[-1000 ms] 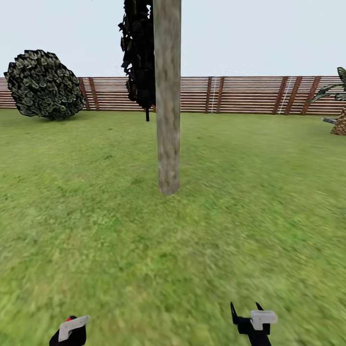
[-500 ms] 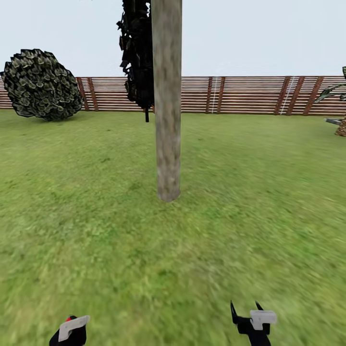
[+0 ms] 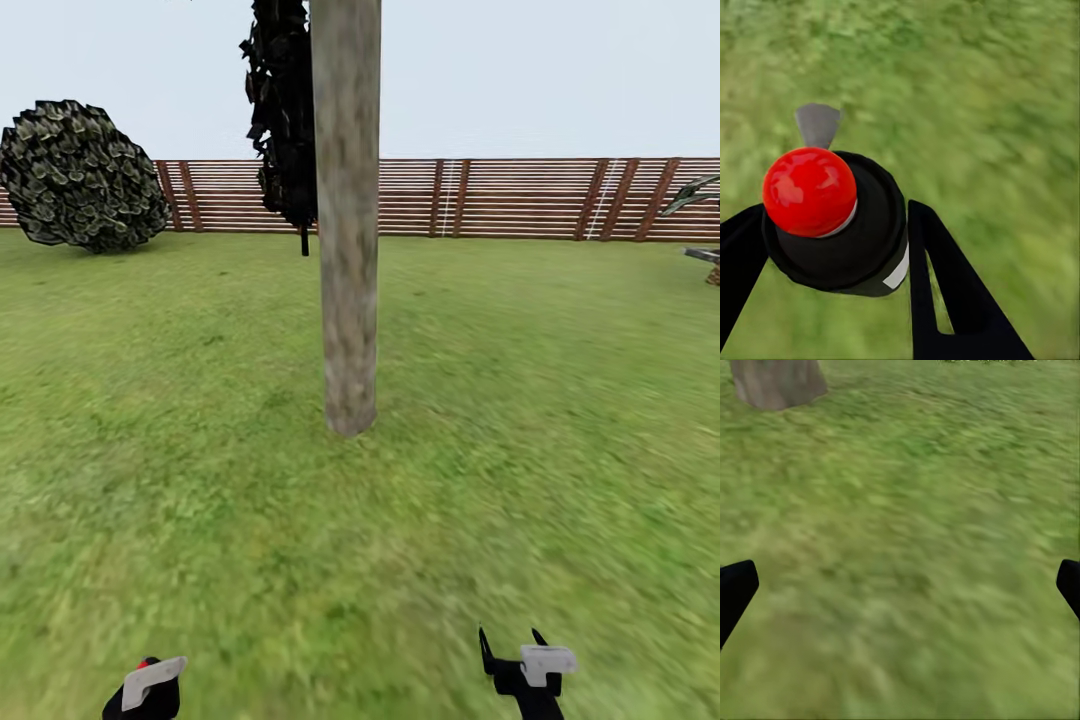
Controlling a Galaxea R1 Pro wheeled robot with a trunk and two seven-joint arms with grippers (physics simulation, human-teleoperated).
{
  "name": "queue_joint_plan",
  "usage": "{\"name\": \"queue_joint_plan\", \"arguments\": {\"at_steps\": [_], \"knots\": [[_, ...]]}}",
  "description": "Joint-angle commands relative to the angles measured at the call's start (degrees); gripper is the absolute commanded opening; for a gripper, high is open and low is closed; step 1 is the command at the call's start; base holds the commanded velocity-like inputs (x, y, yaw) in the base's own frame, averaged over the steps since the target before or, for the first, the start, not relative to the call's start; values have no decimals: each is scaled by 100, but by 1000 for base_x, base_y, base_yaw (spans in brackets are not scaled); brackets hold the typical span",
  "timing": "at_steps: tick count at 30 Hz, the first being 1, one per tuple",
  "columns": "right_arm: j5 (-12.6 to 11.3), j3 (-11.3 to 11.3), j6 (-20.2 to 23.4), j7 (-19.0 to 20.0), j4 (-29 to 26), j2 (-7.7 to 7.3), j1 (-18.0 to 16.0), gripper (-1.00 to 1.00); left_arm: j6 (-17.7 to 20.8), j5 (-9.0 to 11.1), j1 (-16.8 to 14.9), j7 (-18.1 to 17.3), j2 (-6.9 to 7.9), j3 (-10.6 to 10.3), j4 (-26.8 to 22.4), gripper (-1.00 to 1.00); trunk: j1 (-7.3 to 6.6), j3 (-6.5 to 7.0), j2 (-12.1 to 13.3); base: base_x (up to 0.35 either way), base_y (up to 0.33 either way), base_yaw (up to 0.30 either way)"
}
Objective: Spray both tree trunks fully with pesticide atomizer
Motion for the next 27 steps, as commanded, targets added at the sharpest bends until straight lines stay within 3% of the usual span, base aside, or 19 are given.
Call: {"name": "queue_joint_plan", "arguments": {"at_steps": [1,27], "knots": [[42,-39,-16,2,4,0,-3,100,-18,51,-3,-5,2,-19,4,-100,2,-5,-2,339,0,0],[42,-39,-15,2,12,1,-3,100,-18,44,-3,-5,1,-13,4,-100,2,-5,-2,339,28,-41]]}}
